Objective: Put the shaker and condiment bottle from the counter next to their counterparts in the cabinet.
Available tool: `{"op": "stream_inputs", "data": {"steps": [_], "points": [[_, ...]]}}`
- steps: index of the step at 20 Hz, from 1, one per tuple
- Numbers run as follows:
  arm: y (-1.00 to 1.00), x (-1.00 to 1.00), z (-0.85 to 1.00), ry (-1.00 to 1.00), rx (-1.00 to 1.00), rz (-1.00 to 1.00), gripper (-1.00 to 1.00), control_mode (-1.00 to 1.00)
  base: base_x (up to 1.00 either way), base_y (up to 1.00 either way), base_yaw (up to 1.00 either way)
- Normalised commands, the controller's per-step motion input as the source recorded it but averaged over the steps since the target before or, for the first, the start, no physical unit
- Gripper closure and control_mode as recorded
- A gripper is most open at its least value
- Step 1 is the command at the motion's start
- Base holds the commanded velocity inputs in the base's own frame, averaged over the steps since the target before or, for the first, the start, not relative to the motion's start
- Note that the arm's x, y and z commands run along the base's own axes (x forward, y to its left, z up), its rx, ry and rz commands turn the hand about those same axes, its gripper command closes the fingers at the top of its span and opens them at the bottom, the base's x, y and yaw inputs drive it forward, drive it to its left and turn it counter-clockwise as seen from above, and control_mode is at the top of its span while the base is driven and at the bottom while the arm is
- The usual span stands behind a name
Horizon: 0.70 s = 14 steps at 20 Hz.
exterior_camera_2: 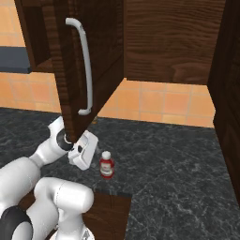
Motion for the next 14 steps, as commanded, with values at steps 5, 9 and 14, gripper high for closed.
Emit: {"op": "stream_inputs", "data": {"steps": [5, 9, 14], "points": [[-0.08, 0.08, -0.05, 0.01, 0.00, 0.01, -1.00, -1.00, 0.00, 0.00, 0.00], [-0.08, 0.10, -0.06, 0.03, 0.00, 0.00, -1.00, -1.00, 0.00, 0.00, 0.00], [-0.10, 0.06, -0.10, 0.01, 0.01, 0.01, -1.00, -1.00, 0.00, 0.00, 0.00]]}}
